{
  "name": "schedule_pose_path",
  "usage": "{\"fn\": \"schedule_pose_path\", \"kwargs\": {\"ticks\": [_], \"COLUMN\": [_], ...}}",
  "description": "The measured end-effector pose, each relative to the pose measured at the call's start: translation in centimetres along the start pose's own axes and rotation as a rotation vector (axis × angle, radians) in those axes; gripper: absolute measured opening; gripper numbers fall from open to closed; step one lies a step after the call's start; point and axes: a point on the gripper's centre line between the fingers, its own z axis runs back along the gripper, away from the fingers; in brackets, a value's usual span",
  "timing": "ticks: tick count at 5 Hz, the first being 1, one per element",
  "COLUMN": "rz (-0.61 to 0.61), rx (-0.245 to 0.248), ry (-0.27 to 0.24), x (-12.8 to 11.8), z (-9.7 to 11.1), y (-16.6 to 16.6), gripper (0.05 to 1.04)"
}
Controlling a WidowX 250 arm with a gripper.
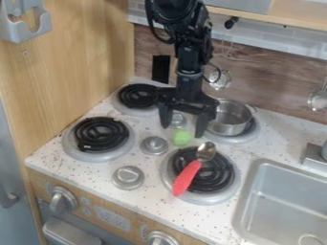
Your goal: Put the red spoon no the bottom left burner
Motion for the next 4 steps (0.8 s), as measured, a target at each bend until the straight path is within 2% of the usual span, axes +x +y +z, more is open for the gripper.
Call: {"fn": "schedule_pose_path", "kwargs": {"ticks": [3, 4], "rz": [-0.054, -0.067], "rx": [-0.011, -0.016], "ry": [0.11, 0.113], "x": [-3.4, -3.6], "z": [-4.8, -4.9], "y": [-1.9, -2.6], "gripper": [0.999, 0.999]}}
